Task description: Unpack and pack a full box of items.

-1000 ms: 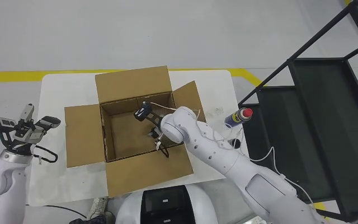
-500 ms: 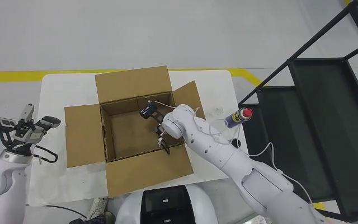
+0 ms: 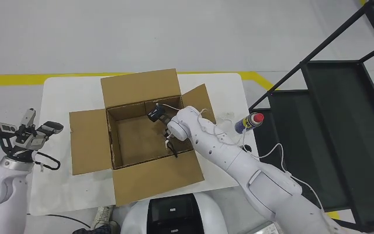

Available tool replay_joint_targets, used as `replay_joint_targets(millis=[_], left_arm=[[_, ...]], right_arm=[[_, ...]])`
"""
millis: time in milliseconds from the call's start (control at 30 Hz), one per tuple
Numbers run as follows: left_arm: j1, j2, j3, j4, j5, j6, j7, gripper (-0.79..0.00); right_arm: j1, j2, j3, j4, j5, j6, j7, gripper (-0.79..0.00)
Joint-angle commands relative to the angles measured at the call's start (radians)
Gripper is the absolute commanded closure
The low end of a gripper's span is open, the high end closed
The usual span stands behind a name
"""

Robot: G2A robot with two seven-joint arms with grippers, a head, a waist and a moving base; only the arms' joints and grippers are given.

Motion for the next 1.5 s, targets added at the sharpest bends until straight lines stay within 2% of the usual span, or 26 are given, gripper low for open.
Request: replay_joint_targets(millis=[0,700,767,833,867,1133,1467], left_arm=[[0.0,0.0,0.0,0.0,0.0,0.0,0.0,-0.785],[0.0,0.0,0.0,0.0,0.0,0.0,0.0,-0.785],[0.0,0.0,0.0,0.0,0.0,0.0,0.0,-0.785],[0.0,0.0,0.0,0.0,0.0,0.0,0.0,-0.785],[0.0,0.0,0.0,0.0,0.0,0.0,0.0,-0.785],[0.0,0.0,0.0,0.0,0.0,0.0,0.0,-0.785],[0.0,0.0,0.0,0.0,0.0,0.0,0.0,-0.785]], right_arm=[[0.003,-0.006,-0.009,-0.002,-0.01,0.016,0.012,-0.372],[0.029,-0.059,-0.037,0.094,-0.033,0.059,0.012,-0.36],[0.03,-0.063,-0.035,0.098,-0.025,0.052,0.002,-0.317],[0.033,-0.067,-0.034,0.102,-0.026,0.051,-0.002,-0.151],[0.033,-0.068,-0.033,0.102,-0.024,0.048,-0.006,0.0],[0.028,-0.075,-0.02,0.066,-0.023,0.035,-0.025,0.0],[-0.009,-0.063,0.016,0.015,-0.049,0.02,-0.014,0.0]])
